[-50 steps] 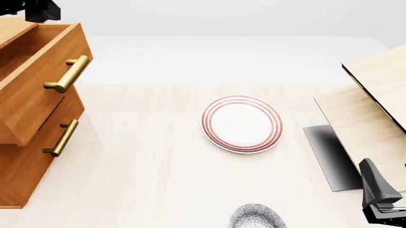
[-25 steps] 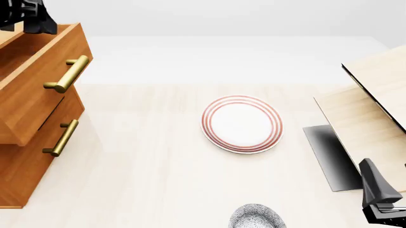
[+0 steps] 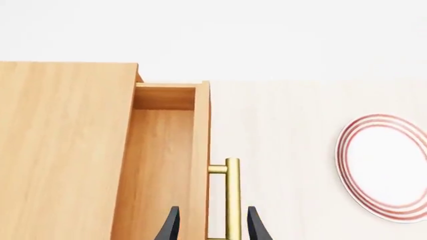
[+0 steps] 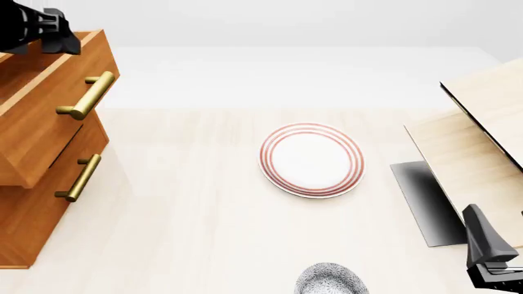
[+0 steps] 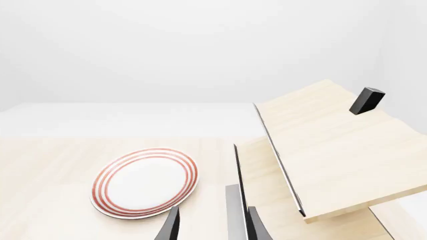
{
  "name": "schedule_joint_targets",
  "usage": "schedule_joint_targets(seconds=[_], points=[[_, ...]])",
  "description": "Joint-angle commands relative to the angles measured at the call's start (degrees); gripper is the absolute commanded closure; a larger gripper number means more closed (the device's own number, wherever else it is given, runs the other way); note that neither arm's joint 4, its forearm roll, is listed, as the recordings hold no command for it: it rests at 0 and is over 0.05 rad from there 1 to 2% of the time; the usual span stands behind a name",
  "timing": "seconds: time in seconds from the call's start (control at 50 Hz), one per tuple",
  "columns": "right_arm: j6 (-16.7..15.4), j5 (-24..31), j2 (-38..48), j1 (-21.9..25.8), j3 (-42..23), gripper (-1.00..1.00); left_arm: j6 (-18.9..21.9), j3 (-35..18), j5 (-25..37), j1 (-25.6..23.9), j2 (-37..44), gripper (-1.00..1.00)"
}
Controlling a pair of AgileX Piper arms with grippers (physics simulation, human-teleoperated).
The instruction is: Open the top drawer of the cabinet and put the bowl in it.
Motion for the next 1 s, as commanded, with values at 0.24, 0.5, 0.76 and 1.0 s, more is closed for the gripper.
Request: schedule_joint_targets(seconds=[0.24,0.5,0.76,1.0], points=[[0.0,0.0,0.0,0.0,0.0,-1.00,-2.4,3.5,-2.7,-0.1,-0.6,-1.00],[0.0,0.0,0.0,0.0,0.0,-1.00,-2.1,5.7,-4.5,0.0,0.0,-1.00],[0.0,0.0,0.0,0.0,0.0,-1.00,-0.7,8.1,-6.0,1.6,0.0,-1.00],[0.0,0.0,0.0,0.0,0.0,-1.00,-0.6,9.3,-7.3,1.3,0.8,-1.00]])
